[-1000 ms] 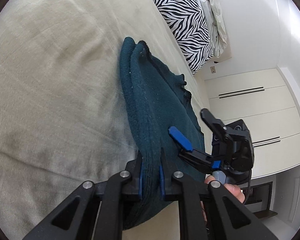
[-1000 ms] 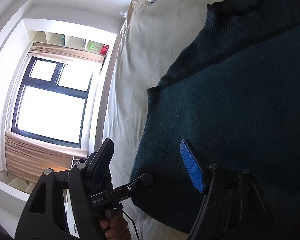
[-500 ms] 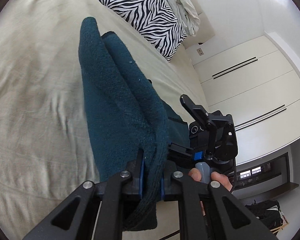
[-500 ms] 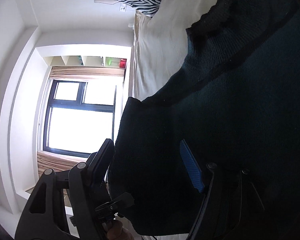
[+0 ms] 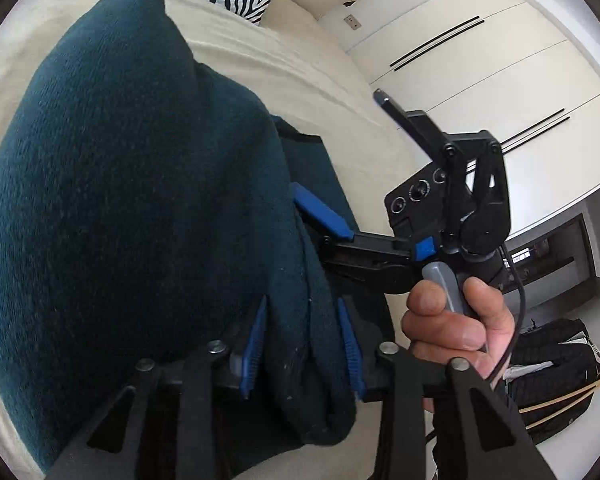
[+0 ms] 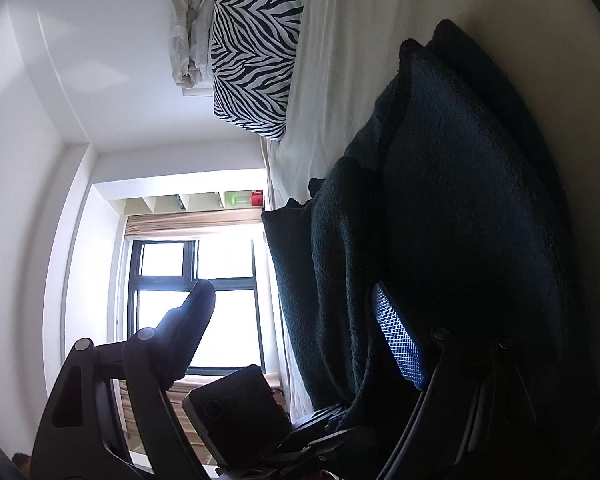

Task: Fold small clothes

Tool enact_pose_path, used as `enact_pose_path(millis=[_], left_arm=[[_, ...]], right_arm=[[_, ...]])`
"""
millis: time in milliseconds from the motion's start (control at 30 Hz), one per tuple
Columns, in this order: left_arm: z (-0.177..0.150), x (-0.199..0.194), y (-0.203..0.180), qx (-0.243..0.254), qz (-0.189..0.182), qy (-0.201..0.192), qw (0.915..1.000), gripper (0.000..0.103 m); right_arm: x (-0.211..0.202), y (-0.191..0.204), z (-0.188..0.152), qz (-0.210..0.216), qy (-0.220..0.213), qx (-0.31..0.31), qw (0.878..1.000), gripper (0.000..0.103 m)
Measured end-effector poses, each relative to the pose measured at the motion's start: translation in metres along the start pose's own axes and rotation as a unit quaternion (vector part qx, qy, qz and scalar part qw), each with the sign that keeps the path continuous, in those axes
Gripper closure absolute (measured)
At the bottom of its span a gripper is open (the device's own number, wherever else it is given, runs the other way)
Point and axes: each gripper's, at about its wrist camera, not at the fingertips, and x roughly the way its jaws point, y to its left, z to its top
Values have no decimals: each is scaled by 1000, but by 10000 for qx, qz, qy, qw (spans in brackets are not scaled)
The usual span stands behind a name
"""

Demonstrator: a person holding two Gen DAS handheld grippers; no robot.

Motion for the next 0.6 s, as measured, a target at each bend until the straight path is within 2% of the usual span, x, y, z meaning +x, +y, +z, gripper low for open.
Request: enact_pose_path(millis=[100, 167, 267, 333, 400, 533, 600], left_arm=[[-3, -37, -5, 221, -37, -376, 9990, 38], [-5, -62, 0, 283, 27, -633, 9976, 37], [-6, -87, 14, 314, 181, -856, 9957, 37], [-2, -87, 28, 219, 301, -820, 9959, 37], [-2, -86, 38, 46, 194, -794, 9966, 40], [14, -75, 34, 132, 251, -807, 9963, 41], [6, -69, 33, 160, 230, -775, 9966, 41]], right_arm=[[25, 6, -14, -468, 146, -251, 9985, 23], [45, 16, -24, -842, 172, -364, 9956, 23], [50, 28, -30, -1430, 233, -619, 9875, 23], [55, 36, -36, -1856, 409, -846, 9781, 23], [60, 35, -44, -2198, 576, -925, 9695, 24], [67, 37, -49, -2399, 621, -872, 9649, 24], [72, 41, -51, -2518, 675, -1004, 9602, 38]])
